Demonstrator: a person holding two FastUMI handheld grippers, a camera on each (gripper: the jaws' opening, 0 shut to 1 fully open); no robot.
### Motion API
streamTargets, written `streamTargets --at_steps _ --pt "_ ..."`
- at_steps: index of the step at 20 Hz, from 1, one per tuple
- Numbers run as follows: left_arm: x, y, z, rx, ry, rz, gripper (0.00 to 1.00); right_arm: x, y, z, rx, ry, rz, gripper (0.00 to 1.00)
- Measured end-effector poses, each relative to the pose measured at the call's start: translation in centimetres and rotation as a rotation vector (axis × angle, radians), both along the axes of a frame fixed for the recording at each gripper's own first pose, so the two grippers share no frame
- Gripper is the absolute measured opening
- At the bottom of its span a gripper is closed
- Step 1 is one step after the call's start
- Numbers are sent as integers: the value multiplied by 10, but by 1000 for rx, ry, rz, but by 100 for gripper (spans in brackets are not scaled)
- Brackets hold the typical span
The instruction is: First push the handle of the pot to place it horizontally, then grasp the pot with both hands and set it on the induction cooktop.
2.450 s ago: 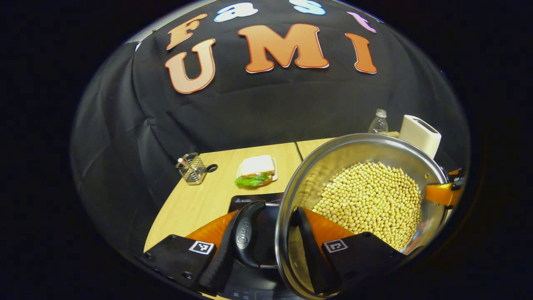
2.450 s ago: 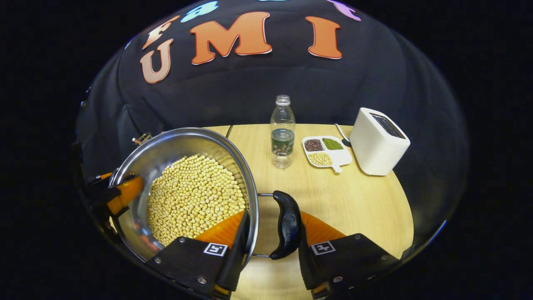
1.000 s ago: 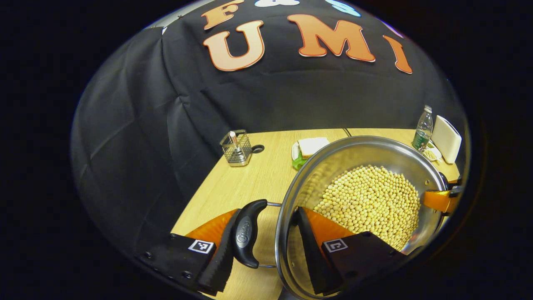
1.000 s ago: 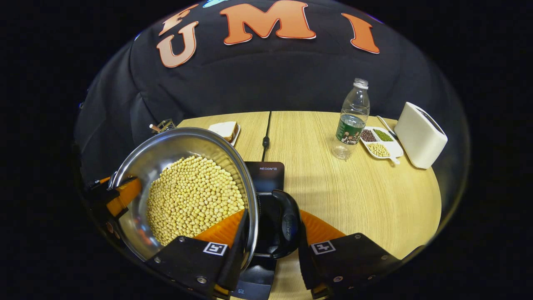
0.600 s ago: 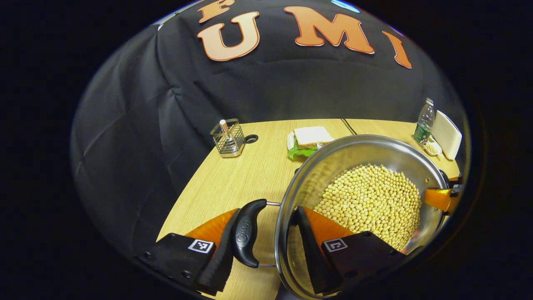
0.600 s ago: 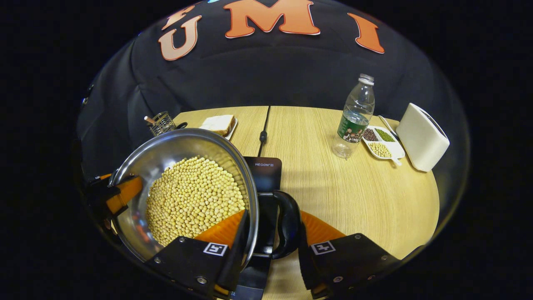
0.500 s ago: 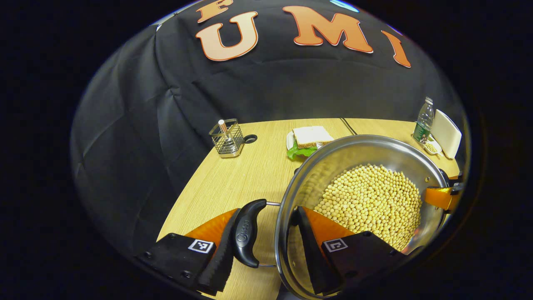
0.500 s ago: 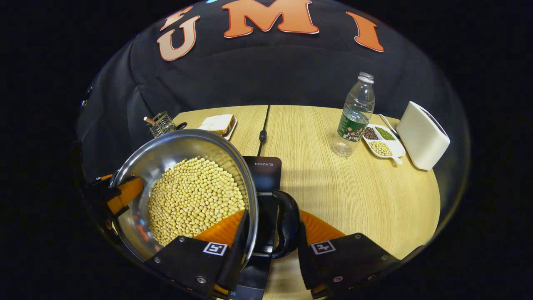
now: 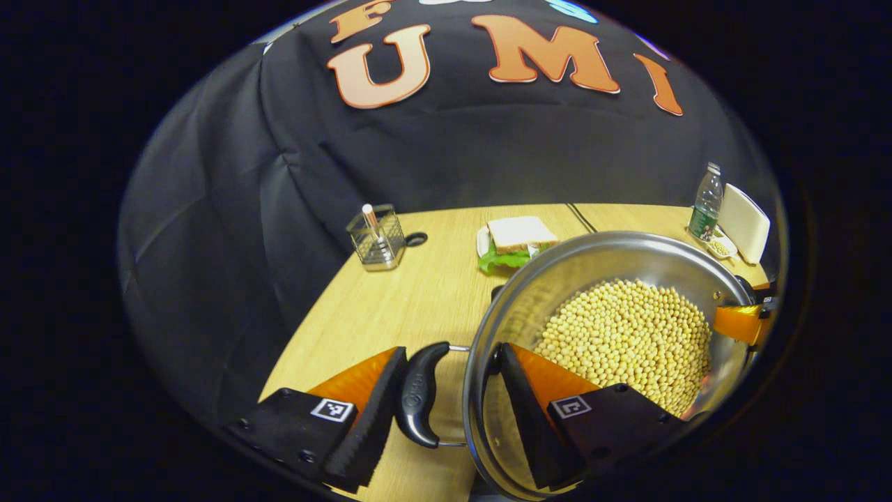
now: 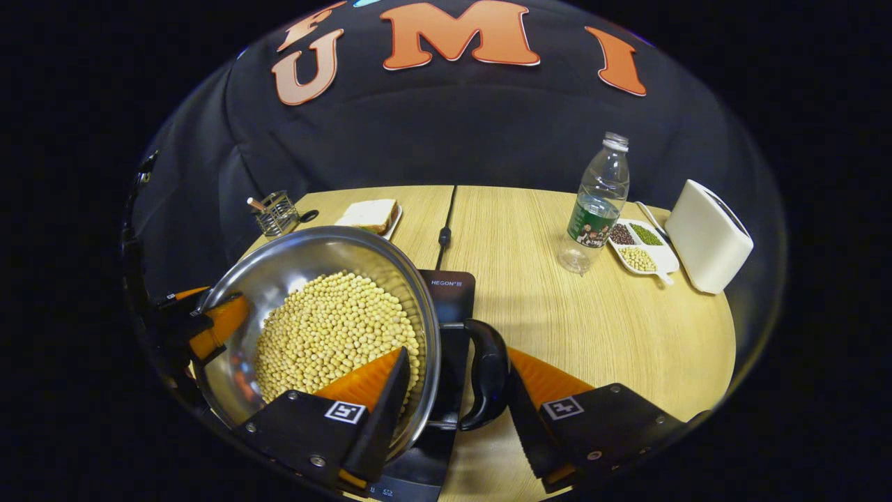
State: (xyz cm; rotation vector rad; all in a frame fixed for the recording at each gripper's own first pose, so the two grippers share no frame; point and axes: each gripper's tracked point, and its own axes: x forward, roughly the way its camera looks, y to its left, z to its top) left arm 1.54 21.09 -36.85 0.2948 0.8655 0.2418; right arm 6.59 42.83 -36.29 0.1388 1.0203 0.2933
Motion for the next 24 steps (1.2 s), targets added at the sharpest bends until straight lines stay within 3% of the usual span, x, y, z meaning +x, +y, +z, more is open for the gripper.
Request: streamTargets --at_steps 1,2,3,4,7,8,9,10,12,13,15,16,17,18,19,22,23,24 --pt "4 -1 10 19 -27 0 86 3 -4 8 6 -41 -9 78" --pt "9 1 22 44 -66 1 79 7 -13 19 -2 -88 -21 78" --pt "15 2 35 64 -110 2 79 11 -21 32 -13 -137 -37 78" --pt "19 1 50 86 -152 1 86 16 -30 47 -15 -192 -59 78" --pt "27 -17 85 108 -237 -21 86 23 -50 90 22 -335 -104 80" --pt "30 -24 99 99 -272 -32 87 23 -59 105 27 -379 -120 82" --pt "30 -35 118 83 -319 -39 80 27 -68 117 26 -423 -138 84" --pt "30 -44 134 68 -365 -47 87 29 -78 129 20 -466 -155 85" --pt "32 -59 168 32 -448 -60 93 26 -99 159 25 -551 -167 87" --pt "31 -69 185 15 -493 -65 89 23 -108 173 36 -585 -161 89" --pt "27 -86 218 -36 -565 -88 99 17 -129 200 61 -640 -154 92" --pt "24 -96 234 -63 -594 -107 93 13 -145 212 63 -662 -154 92" --pt "21 -101 251 -74 -628 -120 93 8 -164 224 56 -685 -151 96" --pt "16 -108 270 -87 -664 -129 99 5 -180 234 41 -706 -150 92" --pt "13 -115 288 -100 -703 -138 99 3 -198 248 22 -728 -150 97" --pt "3 -133 337 -137 -796 -161 95 -9 -245 286 -24 -779 -165 97" --pt "-2 -136 350 -148 -817 -165 99 -15 -260 296 -34 -779 -185 93" --pt "-8 -141 361 -164 -834 -176 95 -20 -275 308 -41 -786 -208 93"
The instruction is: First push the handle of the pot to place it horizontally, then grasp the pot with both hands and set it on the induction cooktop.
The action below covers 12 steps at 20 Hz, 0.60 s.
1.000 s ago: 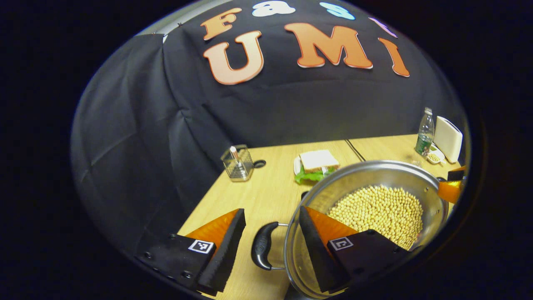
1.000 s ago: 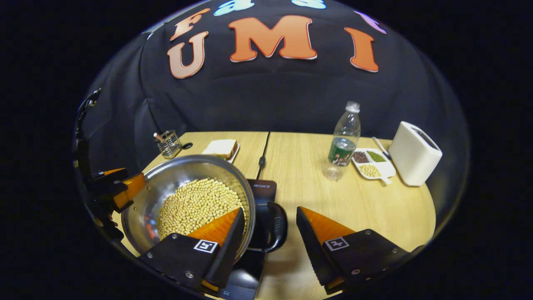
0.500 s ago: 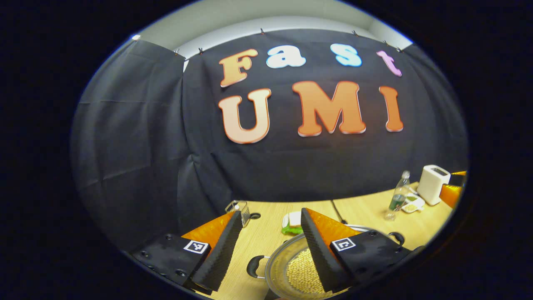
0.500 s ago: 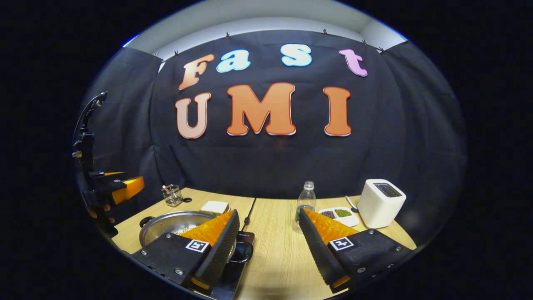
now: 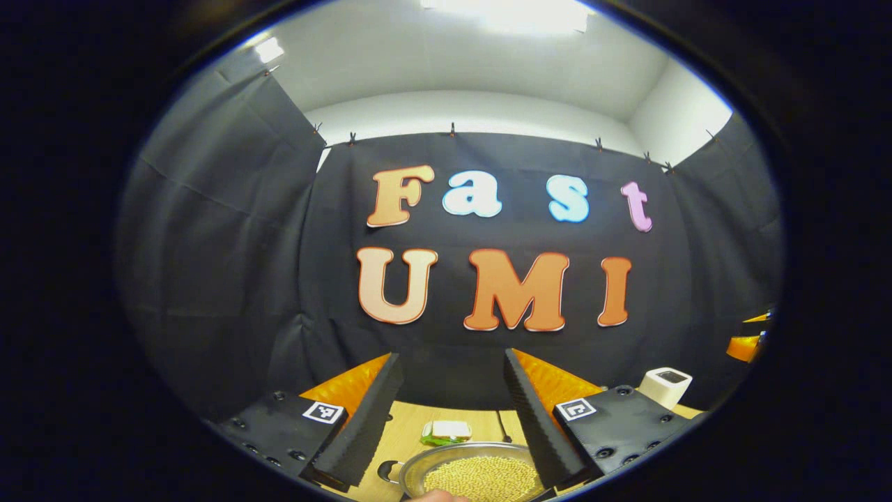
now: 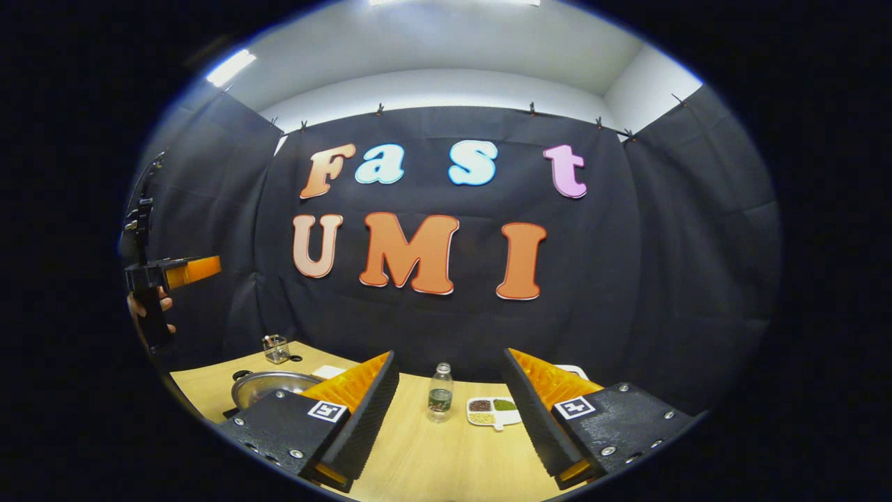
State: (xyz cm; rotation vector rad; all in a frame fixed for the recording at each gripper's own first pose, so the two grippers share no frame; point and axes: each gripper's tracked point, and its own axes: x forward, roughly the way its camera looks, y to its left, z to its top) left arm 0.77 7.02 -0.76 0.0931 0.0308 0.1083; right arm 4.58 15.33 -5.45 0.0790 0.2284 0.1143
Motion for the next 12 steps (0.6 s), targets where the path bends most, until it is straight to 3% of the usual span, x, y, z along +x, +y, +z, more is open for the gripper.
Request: streamTargets --at_steps 1,6,7,8,12 --pt "-3 -5 10 -10 -16 -12 99 -3 -9 12 1 -13 -12 93" --pt "-25 0 50 -1 -82 6 96 -13 -40 53 -26 -71 -55 93" --pt "-30 1 54 0 -90 11 96 -14 -40 57 -23 -69 -54 98" --pt "-33 2 58 0 -96 13 97 -15 -38 59 -12 -60 -47 93" --pt "-42 11 71 19 -128 29 98 -14 -46 78 -17 -106 -59 93"
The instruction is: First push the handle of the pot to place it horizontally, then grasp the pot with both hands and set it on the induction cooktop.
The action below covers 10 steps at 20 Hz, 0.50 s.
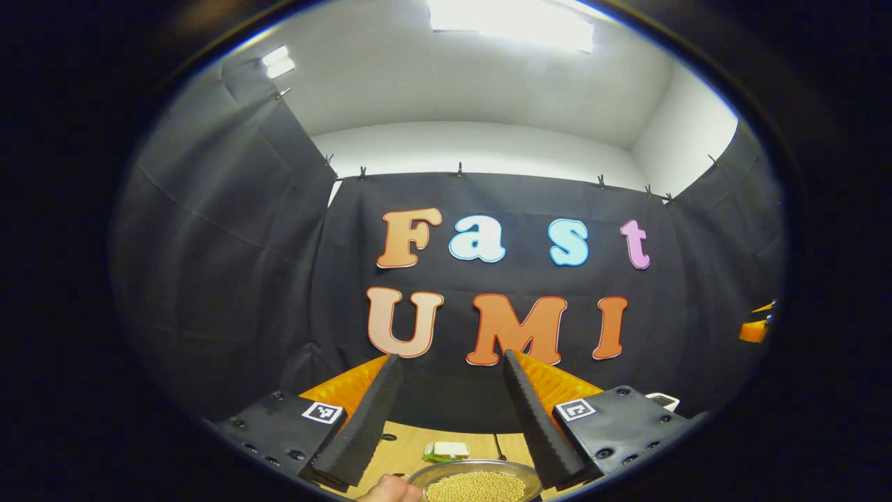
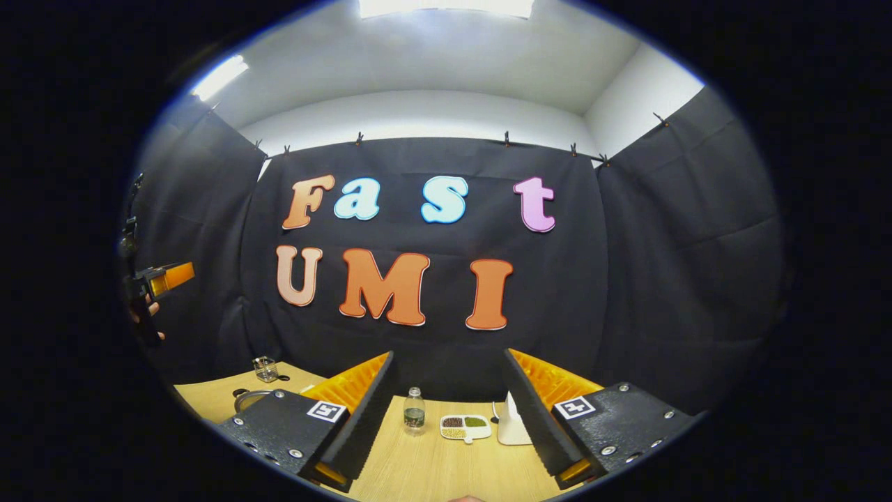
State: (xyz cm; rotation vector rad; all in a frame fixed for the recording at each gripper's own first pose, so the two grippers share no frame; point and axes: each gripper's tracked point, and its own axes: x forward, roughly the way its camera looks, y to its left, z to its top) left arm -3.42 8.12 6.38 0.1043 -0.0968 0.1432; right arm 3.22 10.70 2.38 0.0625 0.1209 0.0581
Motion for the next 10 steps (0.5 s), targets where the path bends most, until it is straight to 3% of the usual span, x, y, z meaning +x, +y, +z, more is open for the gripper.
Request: streamTargets --at_steps 3,6,10 --pt "-5 4 2 16 -5 24 95 1 4 11 -9 -31 11 97" --pt "-11 4 5 21 -9 31 98 0 6 14 -10 -40 21 94" --pt "-14 16 16 12 -61 61 98 11 -16 15 -26 -75 -49 95"
